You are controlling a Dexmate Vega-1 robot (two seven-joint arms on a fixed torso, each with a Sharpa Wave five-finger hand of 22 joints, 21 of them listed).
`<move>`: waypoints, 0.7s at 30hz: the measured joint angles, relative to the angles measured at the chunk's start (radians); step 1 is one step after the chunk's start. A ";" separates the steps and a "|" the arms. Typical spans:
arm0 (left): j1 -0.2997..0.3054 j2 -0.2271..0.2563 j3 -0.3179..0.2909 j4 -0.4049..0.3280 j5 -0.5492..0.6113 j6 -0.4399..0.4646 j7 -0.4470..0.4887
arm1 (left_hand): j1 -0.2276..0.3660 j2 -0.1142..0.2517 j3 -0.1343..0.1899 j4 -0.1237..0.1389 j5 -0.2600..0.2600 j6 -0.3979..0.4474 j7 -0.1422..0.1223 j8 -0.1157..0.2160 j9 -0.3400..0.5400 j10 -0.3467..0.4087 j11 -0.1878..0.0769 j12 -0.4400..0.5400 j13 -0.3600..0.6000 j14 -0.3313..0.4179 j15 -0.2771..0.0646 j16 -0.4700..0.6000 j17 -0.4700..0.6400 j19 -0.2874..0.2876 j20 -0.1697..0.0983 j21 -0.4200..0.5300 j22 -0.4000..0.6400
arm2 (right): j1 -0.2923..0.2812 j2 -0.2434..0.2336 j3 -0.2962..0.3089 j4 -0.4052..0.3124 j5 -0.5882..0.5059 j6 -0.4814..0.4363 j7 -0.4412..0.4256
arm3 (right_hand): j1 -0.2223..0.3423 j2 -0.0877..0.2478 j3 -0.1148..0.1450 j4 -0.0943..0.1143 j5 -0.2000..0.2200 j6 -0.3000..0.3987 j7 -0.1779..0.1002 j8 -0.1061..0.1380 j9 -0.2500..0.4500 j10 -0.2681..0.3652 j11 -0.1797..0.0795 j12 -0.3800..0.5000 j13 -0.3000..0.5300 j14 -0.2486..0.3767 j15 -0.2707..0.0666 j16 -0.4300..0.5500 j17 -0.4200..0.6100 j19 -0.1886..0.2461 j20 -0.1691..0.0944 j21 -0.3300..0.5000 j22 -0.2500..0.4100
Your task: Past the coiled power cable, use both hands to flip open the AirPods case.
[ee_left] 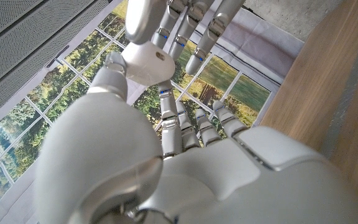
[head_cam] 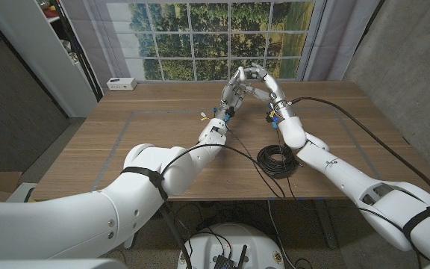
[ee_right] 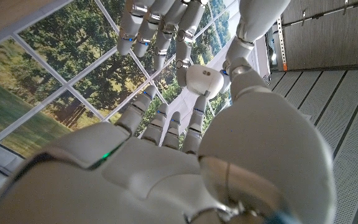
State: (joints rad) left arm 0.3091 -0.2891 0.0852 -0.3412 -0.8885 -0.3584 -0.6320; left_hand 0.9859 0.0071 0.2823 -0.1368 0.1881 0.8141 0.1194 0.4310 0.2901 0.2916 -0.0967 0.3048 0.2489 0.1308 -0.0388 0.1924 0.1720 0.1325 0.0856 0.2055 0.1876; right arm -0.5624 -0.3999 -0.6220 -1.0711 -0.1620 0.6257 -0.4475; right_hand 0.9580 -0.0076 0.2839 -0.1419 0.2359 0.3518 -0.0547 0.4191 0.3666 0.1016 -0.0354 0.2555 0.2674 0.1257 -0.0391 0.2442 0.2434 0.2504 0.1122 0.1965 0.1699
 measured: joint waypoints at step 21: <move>0.003 0.002 -0.003 -0.001 -0.011 0.034 -0.025 | 0.000 0.000 -0.011 0.000 -0.006 0.006 -0.002 0.000 0.000 0.004 -0.003 0.000 0.005 0.003 0.003 0.000 0.000 0.000 0.000 0.006 0.001 | 0.024 0.009 -0.017 0.042 -0.015 0.038 0.005 | 0.053 0.017 0.013 -0.013 0.005 0.052 -0.022 0.062 0.022 0.072 -0.022 0.023 0.005 0.049 -0.001 0.011 0.003 0.017 -0.017 0.000 0.000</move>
State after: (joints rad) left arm 0.3126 -0.2872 0.0819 -0.3421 -0.8992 -0.3242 -0.6574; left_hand 0.9859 0.0070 0.2715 -0.1369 0.1816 0.8200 0.1177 0.4310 0.2901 0.2956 -0.1002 0.3048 0.2535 0.1340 -0.0355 0.1924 0.1722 0.1325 0.0856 0.2111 0.1887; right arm -0.5386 -0.3909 -0.6395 -1.0293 -0.1770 0.6634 -0.4427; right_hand 1.0109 0.0098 0.2971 -0.1550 0.2405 0.4035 -0.0771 0.4806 0.3889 0.1739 -0.0569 0.2785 0.2721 0.1749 -0.0399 0.2556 0.2460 0.2673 0.0953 0.1965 0.1699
